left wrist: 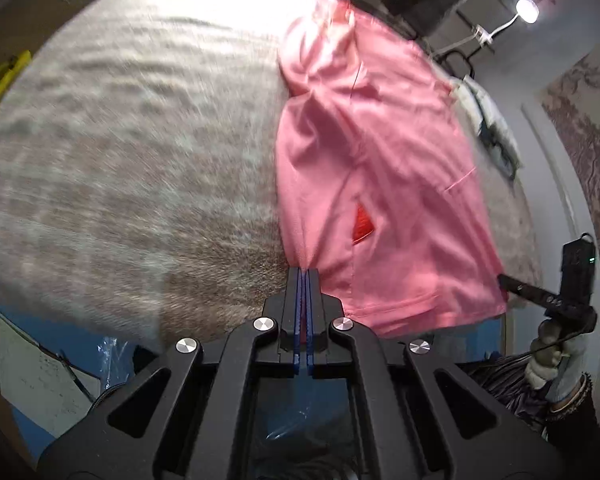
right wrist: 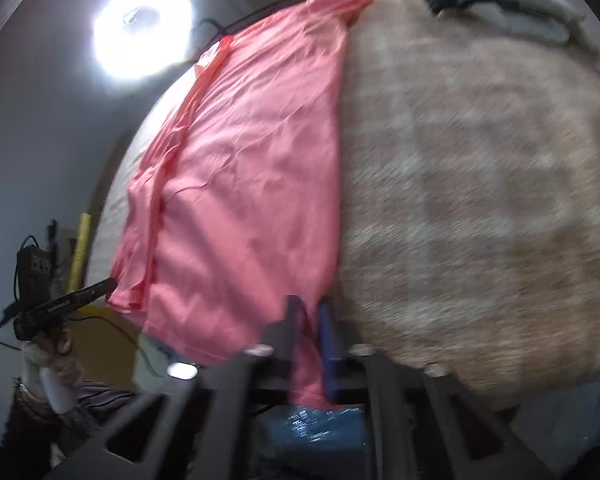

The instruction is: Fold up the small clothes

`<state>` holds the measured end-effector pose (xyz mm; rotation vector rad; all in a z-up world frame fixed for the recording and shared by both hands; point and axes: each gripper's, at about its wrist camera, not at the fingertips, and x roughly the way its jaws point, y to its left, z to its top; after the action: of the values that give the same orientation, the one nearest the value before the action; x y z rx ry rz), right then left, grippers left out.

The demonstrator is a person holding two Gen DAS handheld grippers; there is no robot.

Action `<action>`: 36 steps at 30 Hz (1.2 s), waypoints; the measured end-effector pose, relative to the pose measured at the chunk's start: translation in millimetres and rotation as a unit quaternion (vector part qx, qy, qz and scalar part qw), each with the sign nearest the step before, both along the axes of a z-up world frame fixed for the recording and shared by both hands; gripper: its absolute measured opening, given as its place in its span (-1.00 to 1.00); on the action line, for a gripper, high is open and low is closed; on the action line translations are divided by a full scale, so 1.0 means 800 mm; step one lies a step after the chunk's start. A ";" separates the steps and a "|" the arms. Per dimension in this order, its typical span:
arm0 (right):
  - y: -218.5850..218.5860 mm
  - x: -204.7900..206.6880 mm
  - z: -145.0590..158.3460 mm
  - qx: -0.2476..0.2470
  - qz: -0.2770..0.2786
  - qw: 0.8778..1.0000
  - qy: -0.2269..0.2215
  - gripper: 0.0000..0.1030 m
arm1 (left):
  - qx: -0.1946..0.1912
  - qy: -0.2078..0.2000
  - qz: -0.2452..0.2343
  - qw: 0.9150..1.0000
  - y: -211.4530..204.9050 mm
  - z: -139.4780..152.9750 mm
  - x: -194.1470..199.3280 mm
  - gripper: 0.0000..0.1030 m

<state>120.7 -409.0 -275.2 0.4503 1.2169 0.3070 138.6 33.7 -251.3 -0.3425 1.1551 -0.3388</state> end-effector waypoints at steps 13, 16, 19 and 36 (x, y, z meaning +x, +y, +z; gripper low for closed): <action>0.002 -0.018 0.023 0.012 0.008 1.000 -0.024 -1.00 | 0.044 -0.019 0.009 0.999 0.026 0.001 -0.027 -1.00; -0.004 -0.015 0.028 -0.009 0.002 0.999 -0.034 -1.00 | 0.061 -0.004 0.009 0.998 0.027 -0.016 -0.021 -1.00; -0.002 -0.008 0.010 -0.028 -0.002 1.000 -0.007 -1.00 | 0.073 0.002 0.011 0.997 0.027 -0.022 -0.022 -1.00; 0.034 0.003 0.035 -0.056 0.041 0.997 -0.044 -0.50 | 0.092 -0.063 -0.036 0.993 -0.046 0.001 -0.040 -0.27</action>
<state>122.9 -381.8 -247.2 0.2874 1.1610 0.3248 106.6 -3.5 -250.3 -0.1162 1.0670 -0.3105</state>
